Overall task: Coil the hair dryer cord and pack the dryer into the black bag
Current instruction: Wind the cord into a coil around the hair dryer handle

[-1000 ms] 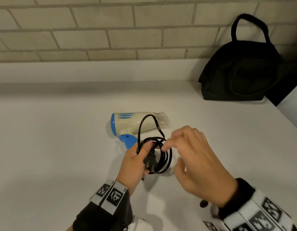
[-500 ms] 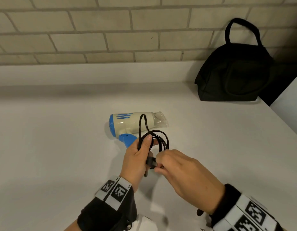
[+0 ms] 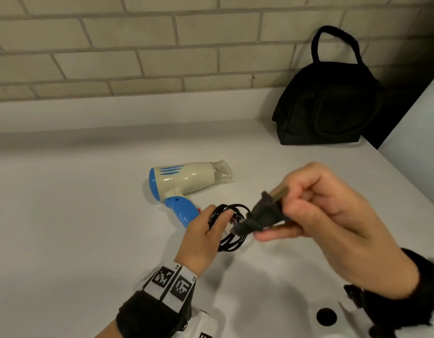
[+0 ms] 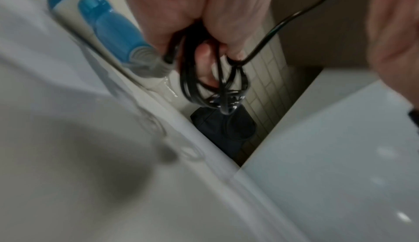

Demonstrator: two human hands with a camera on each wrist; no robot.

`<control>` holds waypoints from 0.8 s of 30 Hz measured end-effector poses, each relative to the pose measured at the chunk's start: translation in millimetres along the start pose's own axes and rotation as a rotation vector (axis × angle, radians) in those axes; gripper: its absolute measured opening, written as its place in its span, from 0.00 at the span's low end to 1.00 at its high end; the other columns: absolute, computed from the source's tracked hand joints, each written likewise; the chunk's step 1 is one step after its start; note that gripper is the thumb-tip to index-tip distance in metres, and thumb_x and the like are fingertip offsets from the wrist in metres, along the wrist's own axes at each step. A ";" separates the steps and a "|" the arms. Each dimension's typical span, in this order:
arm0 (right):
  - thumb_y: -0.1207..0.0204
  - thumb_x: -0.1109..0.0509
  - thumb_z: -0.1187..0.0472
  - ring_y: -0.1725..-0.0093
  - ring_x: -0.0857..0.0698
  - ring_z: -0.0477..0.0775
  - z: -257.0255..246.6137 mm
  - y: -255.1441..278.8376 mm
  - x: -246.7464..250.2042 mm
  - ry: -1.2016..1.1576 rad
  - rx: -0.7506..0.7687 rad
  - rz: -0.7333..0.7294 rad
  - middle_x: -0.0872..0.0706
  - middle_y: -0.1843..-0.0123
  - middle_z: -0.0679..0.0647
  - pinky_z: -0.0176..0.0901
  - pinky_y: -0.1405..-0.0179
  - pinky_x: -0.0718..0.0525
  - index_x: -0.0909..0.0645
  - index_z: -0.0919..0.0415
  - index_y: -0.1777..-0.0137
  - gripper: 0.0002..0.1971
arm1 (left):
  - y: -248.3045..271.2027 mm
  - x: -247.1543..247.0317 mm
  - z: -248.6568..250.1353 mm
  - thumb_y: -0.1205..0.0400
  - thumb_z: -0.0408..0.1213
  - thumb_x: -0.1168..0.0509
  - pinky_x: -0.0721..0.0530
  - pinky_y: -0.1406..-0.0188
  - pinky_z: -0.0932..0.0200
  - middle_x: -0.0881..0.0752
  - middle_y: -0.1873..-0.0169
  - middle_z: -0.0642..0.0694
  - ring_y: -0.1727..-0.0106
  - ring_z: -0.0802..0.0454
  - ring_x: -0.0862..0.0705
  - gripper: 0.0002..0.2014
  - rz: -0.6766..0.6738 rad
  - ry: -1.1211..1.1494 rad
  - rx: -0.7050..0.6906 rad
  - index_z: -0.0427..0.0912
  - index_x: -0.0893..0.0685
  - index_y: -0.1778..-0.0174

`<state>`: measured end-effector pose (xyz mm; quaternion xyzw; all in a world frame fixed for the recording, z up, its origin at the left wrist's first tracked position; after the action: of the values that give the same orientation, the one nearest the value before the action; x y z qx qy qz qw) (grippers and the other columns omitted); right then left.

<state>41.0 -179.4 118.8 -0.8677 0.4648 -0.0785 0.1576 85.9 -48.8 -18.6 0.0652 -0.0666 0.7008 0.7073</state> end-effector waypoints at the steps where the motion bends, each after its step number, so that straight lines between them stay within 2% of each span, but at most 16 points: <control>1: 0.32 0.35 0.51 0.58 0.10 0.51 -3.2 -7.4 4.5 -0.070 -0.027 0.040 0.12 0.63 0.51 0.39 0.62 0.11 0.23 0.53 0.63 0.07 | 1.1 -2.8 3.5 0.20 0.33 0.40 0.27 0.70 0.72 0.23 0.78 0.55 0.76 0.66 0.25 0.14 -0.037 -0.063 -0.019 0.54 0.24 0.70; 2: 0.35 0.34 0.53 0.61 0.10 0.51 -4.3 -15.2 9.6 -0.111 -0.053 0.087 0.12 0.66 0.51 0.38 0.65 0.11 0.24 0.54 0.64 0.06 | 2.3 -5.3 6.8 0.19 0.35 0.41 0.28 0.72 0.73 0.25 0.77 0.55 0.76 0.66 0.26 0.12 -0.070 -0.111 -0.039 0.53 0.25 0.68; 4: 0.35 0.36 0.56 0.69 0.12 0.48 -3.1 -31.7 21.1 -0.159 -0.090 0.188 0.13 0.70 0.53 0.36 0.68 0.12 0.28 0.59 0.63 0.07 | 5.1 -8.1 13.4 0.19 0.37 0.40 0.27 0.69 0.75 0.21 0.71 0.56 0.72 0.67 0.23 0.09 -0.116 -0.149 -0.077 0.54 0.26 0.64; 7: 0.24 0.43 0.62 0.71 0.13 0.47 10.0 -56.3 42.2 -0.257 -0.143 0.334 0.18 0.72 0.55 0.36 0.68 0.12 0.30 0.62 0.60 0.05 | 9.6 -9.5 26.2 0.20 0.36 0.40 0.24 0.60 0.78 0.14 0.63 0.56 0.61 0.64 0.16 0.11 -0.199 -0.140 -0.146 0.62 0.27 0.54; 9: 0.18 0.47 0.65 0.72 0.13 0.47 25.1 -71.1 54.3 -0.342 -0.186 0.409 0.19 0.73 0.56 0.38 0.65 0.11 0.29 0.63 0.57 0.08 | 11.3 -8.0 33.0 0.20 0.36 0.40 0.24 0.56 0.78 0.12 0.63 0.59 0.57 0.63 0.15 0.14 -0.232 -0.152 -0.185 0.65 0.26 0.51; 11: 0.17 0.48 0.65 0.73 0.14 0.47 45.3 -82.0 64.7 -0.426 -0.236 0.487 0.19 0.76 0.55 0.40 0.65 0.10 0.29 0.65 0.55 0.08 | 12.3 -5.6 36.7 0.20 0.35 0.39 0.24 0.55 0.79 0.12 0.65 0.67 0.56 0.69 0.15 0.14 -0.250 -0.140 -0.189 0.64 0.24 0.52; 13: 0.17 0.46 0.65 0.71 0.16 0.49 70.7 -86.4 70.6 -0.485 -0.314 0.557 0.18 0.78 0.54 0.42 0.66 0.10 0.29 0.67 0.52 0.07 | 12.6 -2.7 35.2 0.21 0.33 0.38 0.23 0.58 0.78 0.13 0.65 0.73 0.57 0.71 0.16 0.11 -0.258 -0.107 -0.164 0.57 0.20 0.54; 15: 0.18 0.45 0.64 0.67 0.16 0.52 100.7 -81.6 73.2 -0.521 -0.425 0.614 0.17 0.76 0.56 0.43 0.68 0.10 0.29 0.69 0.51 0.07 | 14.5 1.5 32.9 0.22 0.31 0.36 0.23 0.62 0.79 0.13 0.67 0.72 0.61 0.72 0.16 0.09 -0.251 -0.061 -0.130 0.53 0.19 0.56; 17: 0.18 0.43 0.62 0.65 0.13 0.55 131.2 -69.3 73.0 -0.477 -0.584 0.644 0.18 0.70 0.58 0.41 0.73 0.11 0.27 0.70 0.50 0.10 | 17.6 4.9 31.6 0.25 0.29 0.34 0.23 0.62 0.79 0.13 0.69 0.71 0.63 0.73 0.16 0.11 -0.244 -0.034 -0.125 0.52 0.18 0.59; 19: 0.19 0.42 0.58 0.71 0.13 0.52 157.0 -52.7 72.2 -0.384 -0.747 0.644 0.18 0.67 0.56 0.37 0.80 0.15 0.24 0.67 0.49 0.11 | 20.6 5.3 29.3 0.29 0.27 0.29 0.24 0.64 0.80 0.13 0.73 0.69 0.69 0.72 0.17 0.11 -0.256 -0.019 -0.107 0.51 0.16 0.61; 21: 0.20 0.40 0.56 0.75 0.18 0.48 175.0 -36.2 70.8 -0.300 -0.879 0.628 0.18 0.68 0.53 0.35 0.83 0.19 0.23 0.63 0.51 0.10 | 22.1 5.9 25.8 0.33 0.26 0.26 0.25 0.69 0.79 0.16 0.80 0.66 0.76 0.72 0.20 0.12 -0.245 -0.003 -0.063 0.49 0.16 0.64; 24: 0.21 0.39 0.55 0.73 0.24 0.47 190.0 -18.2 62.1 -0.212 -1.011 0.546 0.21 0.68 0.51 0.36 0.80 0.23 0.24 0.61 0.55 0.09 | 18.7 11.5 22.2 0.37 0.27 0.23 0.18 0.66 0.74 0.12 0.77 0.62 0.72 0.68 0.16 0.15 -0.149 0.040 -0.065 0.54 0.15 0.72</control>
<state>143.4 -183.5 -53.8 -0.6871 0.6330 0.2838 -0.2161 67.3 -41.4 5.3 0.0330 -0.0700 0.6447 0.7605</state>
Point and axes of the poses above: each hand's wrist, its own y-axis away from the middle knuckle, its own x-axis out of the back of the hand, z = x × y, the point moved 7 cm from there along -y, towards the middle knuckle
